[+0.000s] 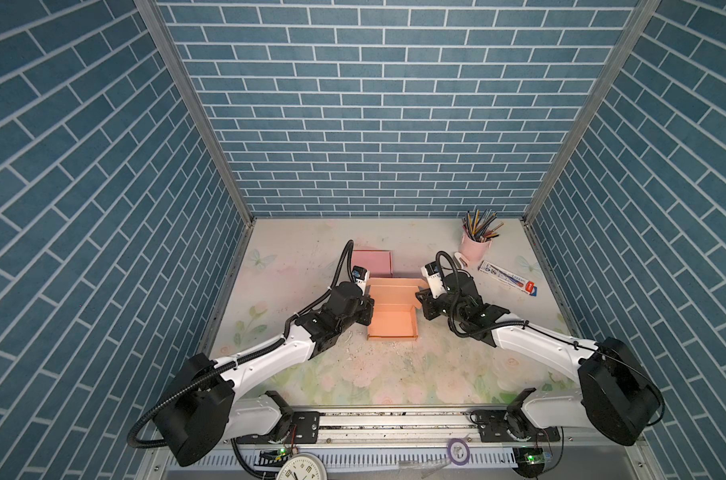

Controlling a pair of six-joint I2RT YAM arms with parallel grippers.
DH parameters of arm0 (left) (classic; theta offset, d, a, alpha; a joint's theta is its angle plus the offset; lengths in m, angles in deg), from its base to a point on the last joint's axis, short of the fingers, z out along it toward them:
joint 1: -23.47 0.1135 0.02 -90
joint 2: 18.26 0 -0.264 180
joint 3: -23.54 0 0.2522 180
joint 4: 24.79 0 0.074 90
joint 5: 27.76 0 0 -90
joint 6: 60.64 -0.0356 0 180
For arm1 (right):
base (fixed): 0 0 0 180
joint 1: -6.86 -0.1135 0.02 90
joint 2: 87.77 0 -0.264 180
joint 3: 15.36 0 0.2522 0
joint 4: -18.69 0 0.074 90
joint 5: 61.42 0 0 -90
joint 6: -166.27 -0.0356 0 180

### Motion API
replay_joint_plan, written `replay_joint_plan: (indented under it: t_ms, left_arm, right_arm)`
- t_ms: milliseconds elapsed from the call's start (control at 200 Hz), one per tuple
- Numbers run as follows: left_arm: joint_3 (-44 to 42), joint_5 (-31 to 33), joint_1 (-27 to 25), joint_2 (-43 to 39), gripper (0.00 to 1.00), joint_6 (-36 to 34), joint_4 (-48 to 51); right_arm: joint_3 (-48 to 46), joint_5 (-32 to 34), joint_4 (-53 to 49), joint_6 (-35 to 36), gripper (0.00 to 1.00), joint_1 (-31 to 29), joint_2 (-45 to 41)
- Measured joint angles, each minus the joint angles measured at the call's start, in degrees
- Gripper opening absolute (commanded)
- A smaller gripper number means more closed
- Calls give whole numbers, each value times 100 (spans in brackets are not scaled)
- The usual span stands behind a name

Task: Fold the paper box

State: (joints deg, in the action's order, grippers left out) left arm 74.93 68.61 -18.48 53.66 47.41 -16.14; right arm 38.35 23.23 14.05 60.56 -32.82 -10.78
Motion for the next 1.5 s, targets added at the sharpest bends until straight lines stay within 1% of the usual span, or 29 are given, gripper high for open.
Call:
replay_joint_plan:
  t_ms: [260,550,850,1500]
  left_arm:
    - [-289,297,-149,-22,5,0,-278]
    - [-553,608,-459,-175,6,-9,-511]
    - [-802,750,-691,-223,6,-4,-787]
    - [-1038,1113,-1086,-70,6,15,-1073]
  right_arm:
    - [0,-170,52,-173,14,0,42]
    - [0,-299,83,-273,15,13,92]
    - [-20,-376,107,-391,15,28,94]
    - [-476,-533,466,-385,15,44,66]
